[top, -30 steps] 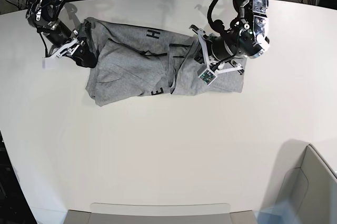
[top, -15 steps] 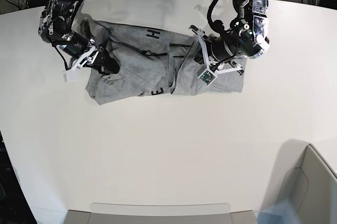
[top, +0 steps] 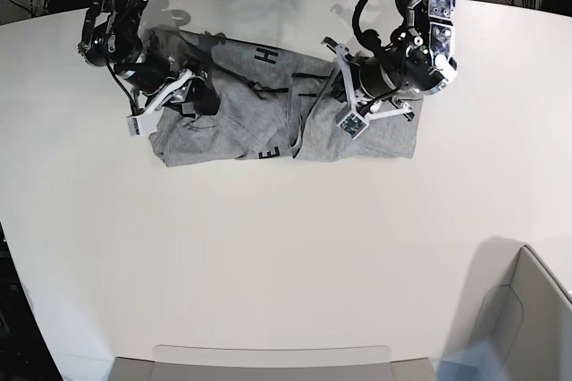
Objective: Fold the T-shirt properly
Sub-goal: 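Fold the strip end with the right gripper toward the left gripper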
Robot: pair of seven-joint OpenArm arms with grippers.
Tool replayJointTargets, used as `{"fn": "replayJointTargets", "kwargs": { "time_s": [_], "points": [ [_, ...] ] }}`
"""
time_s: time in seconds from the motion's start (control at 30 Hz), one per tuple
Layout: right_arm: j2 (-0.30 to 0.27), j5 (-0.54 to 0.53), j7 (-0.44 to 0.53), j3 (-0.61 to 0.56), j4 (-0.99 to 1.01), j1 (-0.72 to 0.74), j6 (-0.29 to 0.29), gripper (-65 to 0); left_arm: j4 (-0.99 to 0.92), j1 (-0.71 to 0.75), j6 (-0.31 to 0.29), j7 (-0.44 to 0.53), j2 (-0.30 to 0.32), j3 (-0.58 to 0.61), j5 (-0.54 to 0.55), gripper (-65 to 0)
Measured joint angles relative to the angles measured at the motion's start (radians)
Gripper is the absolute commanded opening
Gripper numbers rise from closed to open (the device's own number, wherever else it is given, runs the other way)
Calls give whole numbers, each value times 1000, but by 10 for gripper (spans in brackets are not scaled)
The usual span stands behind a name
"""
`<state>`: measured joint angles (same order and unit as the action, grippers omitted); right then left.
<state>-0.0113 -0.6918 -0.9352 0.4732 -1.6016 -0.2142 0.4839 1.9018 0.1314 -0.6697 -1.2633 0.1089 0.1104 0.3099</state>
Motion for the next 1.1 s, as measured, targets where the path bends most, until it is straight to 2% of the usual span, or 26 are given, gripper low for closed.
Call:
{"fn": "replayJointTargets", "kwargs": {
  "time_s": [0.17,0.6,0.73,0.9,1.1],
  "points": [
    [-2,-13,18,40,-118,-2,-133,-398,-1,-3,0,4,0,0,3,-650],
    [-5,-9,14,126,-66,-13,-324,-398,-1,2,0,3,0,1,3,-650],
    [-5,-2,11,126,-27,-21,-332,-398,-1,2,0,2,0,1,3,-650],
    [3,106,13,126,-26,-21,-332,-398,-1,1,0,2,0,1,3,-650],
    [16,120,15,121,-24,-21,-332,-398,-1,2,0,1,0,1,3,-650]
  ]
}}
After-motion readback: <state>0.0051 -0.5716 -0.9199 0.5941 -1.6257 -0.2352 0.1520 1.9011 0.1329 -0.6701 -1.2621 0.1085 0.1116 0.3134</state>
